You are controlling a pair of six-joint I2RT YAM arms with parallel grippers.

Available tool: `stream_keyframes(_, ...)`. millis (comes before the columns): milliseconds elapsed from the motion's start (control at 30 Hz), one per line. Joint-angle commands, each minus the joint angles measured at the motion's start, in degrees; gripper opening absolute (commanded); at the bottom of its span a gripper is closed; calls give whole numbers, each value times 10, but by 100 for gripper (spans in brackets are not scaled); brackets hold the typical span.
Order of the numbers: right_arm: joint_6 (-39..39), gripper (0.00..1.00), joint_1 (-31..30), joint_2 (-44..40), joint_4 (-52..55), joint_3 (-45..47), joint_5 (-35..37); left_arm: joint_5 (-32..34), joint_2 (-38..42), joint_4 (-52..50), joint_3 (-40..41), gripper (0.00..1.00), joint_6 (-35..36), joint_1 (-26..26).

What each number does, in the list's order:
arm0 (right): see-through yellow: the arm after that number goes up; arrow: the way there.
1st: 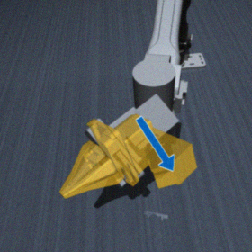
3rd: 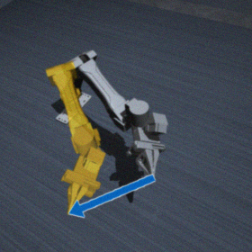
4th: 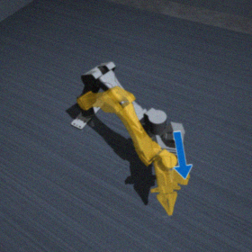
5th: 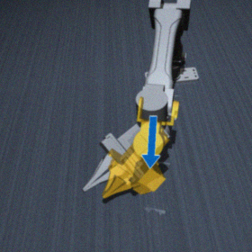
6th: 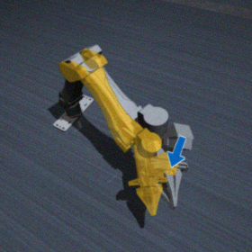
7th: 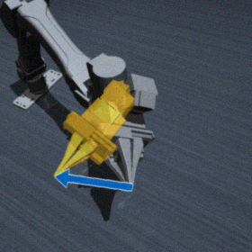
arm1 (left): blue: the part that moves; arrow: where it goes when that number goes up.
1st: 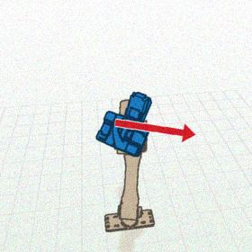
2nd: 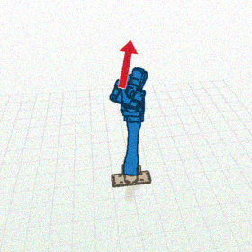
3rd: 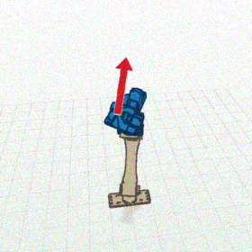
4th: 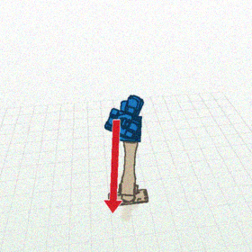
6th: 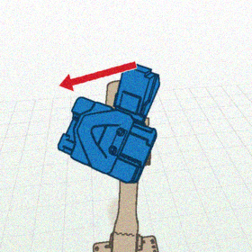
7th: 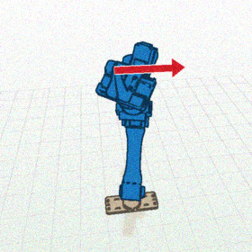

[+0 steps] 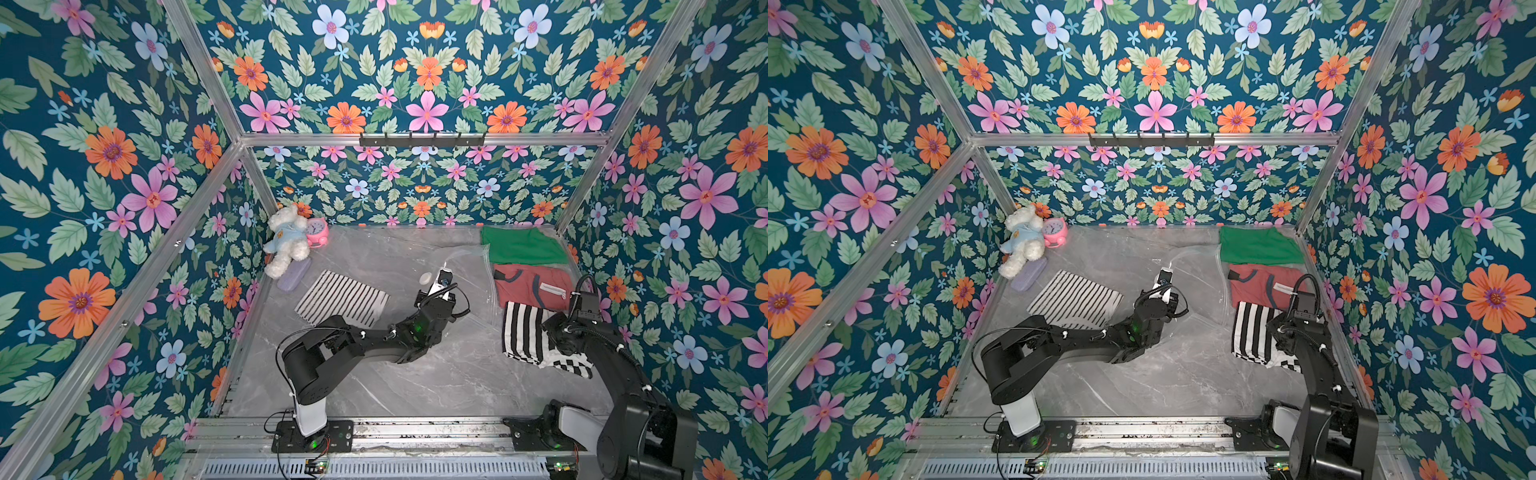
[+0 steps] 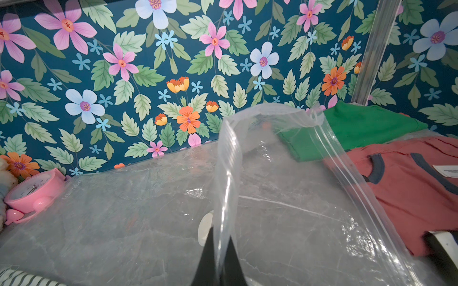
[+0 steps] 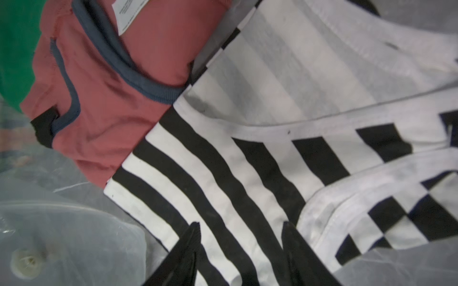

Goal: Take the tank top out of the vacuum bag
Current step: Adjust the tank top at the center of the board.

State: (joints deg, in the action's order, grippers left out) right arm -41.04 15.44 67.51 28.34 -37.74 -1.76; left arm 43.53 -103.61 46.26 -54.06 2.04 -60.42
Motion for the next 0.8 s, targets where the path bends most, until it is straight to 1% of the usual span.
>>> stream_keyframes(0, 37, 55, -2, 47, 30, -31, 33, 8, 6, 12, -3, 0, 9, 1)
stream_keyframes(100, 45, 56, -6, 78, 20, -34, 36, 8, 4, 23, 1, 0, 18, 1)
stream_keyframes(167, 51, 57, -12, 99, 14, -37, 24, 11, 1, 23, -2, 0, 18, 1)
stream_keyframes(233, 55, 56, -28, 119, 14, -42, 17, 9, 2, 13, -6, 0, 12, 1)
stream_keyframes(333, 59, 56, -57, 142, 20, -45, 27, 6, -1, 12, -7, 0, 11, 1)
stream_keyframes(433, 61, 56, -61, 157, 15, -35, 15, 12, -4, 9, -14, 0, 16, 1)
stream_keyframes(500, 47, 56, -55, 156, 18, -30, 4, 11, -3, 7, -17, 0, 16, 1)
stream_keyframes(667, 52, 56, -48, 141, 20, -28, -14, 12, -3, 10, -18, 0, 21, 1)
stream_keyframes(700, 56, 56, -45, 145, 33, -34, -23, 13, -4, 11, -20, 0, 21, 1)
stream_keyframes(767, 63, 55, -42, 144, 62, -46, -19, 14, -5, 4, -23, 0, 20, 0)
